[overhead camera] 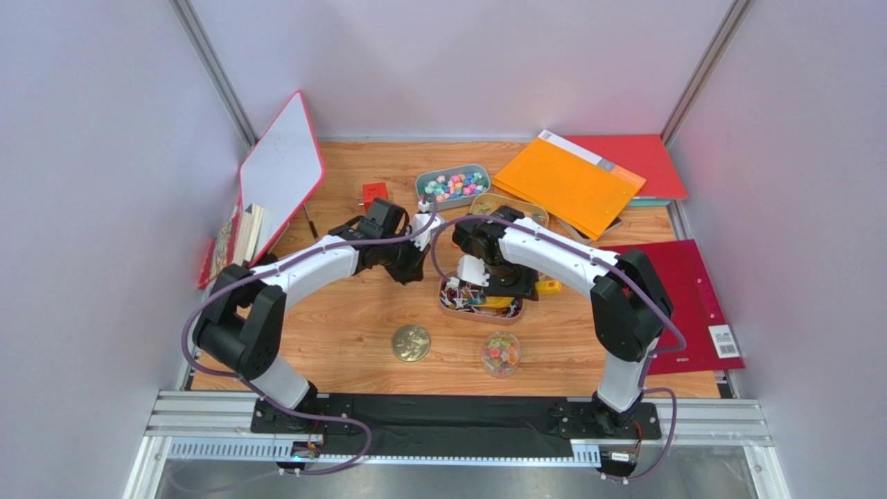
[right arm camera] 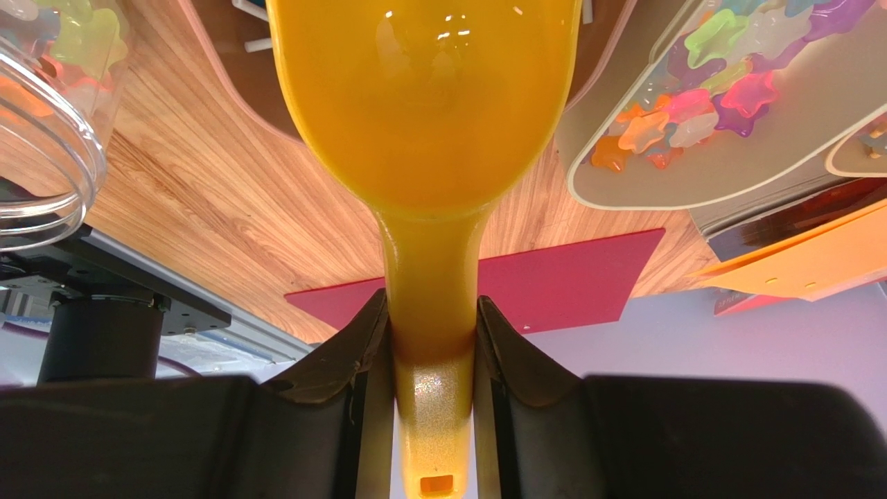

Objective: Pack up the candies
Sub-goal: Scoop the fake candies from the storage box.

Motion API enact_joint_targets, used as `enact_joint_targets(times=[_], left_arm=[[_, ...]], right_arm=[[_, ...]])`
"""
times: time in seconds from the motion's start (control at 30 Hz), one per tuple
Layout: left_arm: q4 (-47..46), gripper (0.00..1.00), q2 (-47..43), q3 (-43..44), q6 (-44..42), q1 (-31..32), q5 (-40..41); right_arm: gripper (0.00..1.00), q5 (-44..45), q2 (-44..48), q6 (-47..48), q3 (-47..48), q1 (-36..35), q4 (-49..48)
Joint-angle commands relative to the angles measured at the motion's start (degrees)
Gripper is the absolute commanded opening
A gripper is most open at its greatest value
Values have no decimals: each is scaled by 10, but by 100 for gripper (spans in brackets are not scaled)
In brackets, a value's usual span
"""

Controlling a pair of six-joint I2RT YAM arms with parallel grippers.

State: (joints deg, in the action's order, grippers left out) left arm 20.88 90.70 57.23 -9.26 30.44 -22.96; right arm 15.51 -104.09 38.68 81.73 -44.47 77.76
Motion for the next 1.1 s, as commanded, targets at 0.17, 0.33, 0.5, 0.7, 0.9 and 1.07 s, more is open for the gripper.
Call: enact_joint_targets(times=[0.17,0.33,0.5,0.7,0.9,1.07], left_arm=[[14,0,2,-30,12,-2,-39],[5,0,0,-36,12,-3,-34],[1,0,-8,-41,11,-3,-26],[11,0,-16,-41,-1,-7,-10],[16,0,-15,-37,1,-16,-5],[24,0,-11,-28,-4,-18,-2]], right_arm=[[0,8,-33,-49,36,-4,24],[0,4,-48,-68,52,-4,17],[0,-22,-66,-85,67,-4,6],[0,-49,-76,-93,55,1,-17],[0,-70,-77,-103,42,6,-31],[0,-81,-82,-112,60,12,-37]])
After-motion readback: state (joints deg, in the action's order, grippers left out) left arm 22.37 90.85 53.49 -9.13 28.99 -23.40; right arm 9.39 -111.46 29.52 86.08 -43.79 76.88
